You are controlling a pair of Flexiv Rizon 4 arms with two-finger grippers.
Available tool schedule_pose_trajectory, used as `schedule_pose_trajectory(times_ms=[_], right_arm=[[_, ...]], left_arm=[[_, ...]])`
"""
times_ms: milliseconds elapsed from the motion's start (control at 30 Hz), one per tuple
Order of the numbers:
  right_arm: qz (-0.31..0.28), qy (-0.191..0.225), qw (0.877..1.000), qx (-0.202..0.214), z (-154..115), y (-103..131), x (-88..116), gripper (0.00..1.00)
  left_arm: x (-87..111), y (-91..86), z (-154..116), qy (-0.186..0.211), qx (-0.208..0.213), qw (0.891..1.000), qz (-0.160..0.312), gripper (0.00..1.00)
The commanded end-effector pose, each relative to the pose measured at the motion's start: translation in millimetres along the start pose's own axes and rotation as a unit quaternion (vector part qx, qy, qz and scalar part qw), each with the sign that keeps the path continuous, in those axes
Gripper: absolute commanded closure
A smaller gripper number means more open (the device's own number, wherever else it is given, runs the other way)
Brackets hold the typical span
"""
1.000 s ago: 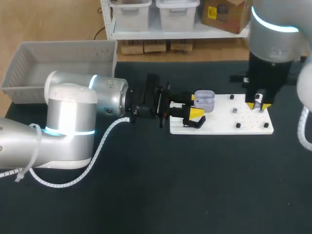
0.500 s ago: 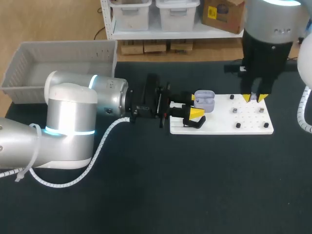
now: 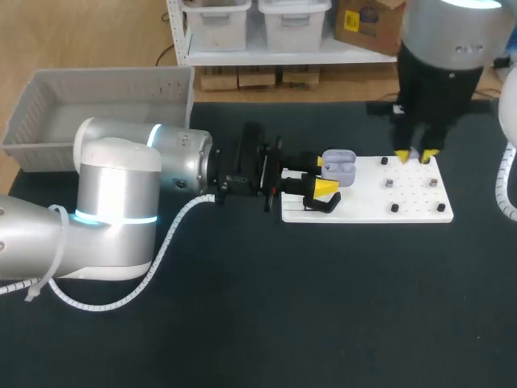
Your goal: Pick up each earbud case from the left stands, insert the matching earbuds, close the lid, and place the case in the box.
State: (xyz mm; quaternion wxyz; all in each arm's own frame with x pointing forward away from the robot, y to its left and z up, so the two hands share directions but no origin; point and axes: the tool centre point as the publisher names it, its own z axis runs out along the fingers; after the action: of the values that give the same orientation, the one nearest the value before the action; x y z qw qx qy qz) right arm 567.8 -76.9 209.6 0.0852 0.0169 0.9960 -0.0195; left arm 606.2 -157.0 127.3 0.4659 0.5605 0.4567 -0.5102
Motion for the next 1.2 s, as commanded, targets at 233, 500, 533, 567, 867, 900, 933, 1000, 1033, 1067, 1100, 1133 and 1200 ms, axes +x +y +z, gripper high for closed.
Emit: schedule_pose_trajectory(times_ms=[233, 500, 533, 567, 867, 900, 933, 1000, 1033, 1067, 1100, 1133, 1200], right_arm=[[-0.047, 0.011, 0.999, -0.018, -16, 36, 7, 1.00], [-0.089, 0.030, 0.995, -0.035, -11, 63, 1, 1.00], [-0.096, 0.030, 0.994, -0.034, -11, 66, 0, 1.00], [-0.099, 0.030, 0.994, -0.034, -10, 69, -1, 1.00], [-0.131, 0.043, 0.990, -0.038, 0, 90, -7, 1.00], [-0.133, 0.044, 0.989, -0.038, 1, 91, -7, 1.00], [-0.134, 0.046, 0.989, -0.038, 3, 92, -8, 1.00], [-0.135, 0.051, 0.989, -0.036, 4, 93, -9, 1.00], [-0.136, 0.053, 0.989, -0.035, 5, 93, -10, 1.00], [-0.137, 0.056, 0.988, -0.034, 6, 94, -10, 1.00], [-0.138, 0.058, 0.988, -0.034, 8, 94, -10, 1.00], [-0.138, 0.061, 0.988, -0.033, 9, 94, -10, 1.00], [-0.139, 0.063, 0.988, -0.033, 11, 94, -10, 1.00]], left_arm=[[0.5, -1.1, 0, -0.001, -0.002, 1.000, 0.001, 1.00], [0.5, -1.1, 0, -0.001, -0.002, 1.000, 0.001, 1.00], [0.5, -1.1, 0, -0.001, -0.002, 1.000, 0.001, 1.00], [0.5, -1.1, 0, -0.001, -0.002, 1.000, 0.001, 1.00], [0.5, -1.1, 0, -0.001, -0.002, 1.000, 0.001, 1.00], [0.5, -1.1, 0, -0.001, -0.002, 1.000, 0.001, 1.00], [0.5, -1.1, 0, -0.001, -0.002, 1.000, 0.001, 1.00], [0.5, -1.1, 0, -0.001, -0.002, 1.000, 0.001, 1.00], [0.5, -1.1, 0, -0.001, -0.002, 1.000, 0.001, 1.00], [0.5, -1.1, 0, -0.001, -0.002, 1.000, 0.001, 1.00], [0.5, -1.1, 0, -0.001, -0.002, 1.000, 0.001, 1.00], [0.5, -1.1, 0, -0.001, -0.002, 1.000, 0.001, 1.00], [0.5, -1.1, 0, -0.001, -0.002, 1.000, 0.001, 1.00]])
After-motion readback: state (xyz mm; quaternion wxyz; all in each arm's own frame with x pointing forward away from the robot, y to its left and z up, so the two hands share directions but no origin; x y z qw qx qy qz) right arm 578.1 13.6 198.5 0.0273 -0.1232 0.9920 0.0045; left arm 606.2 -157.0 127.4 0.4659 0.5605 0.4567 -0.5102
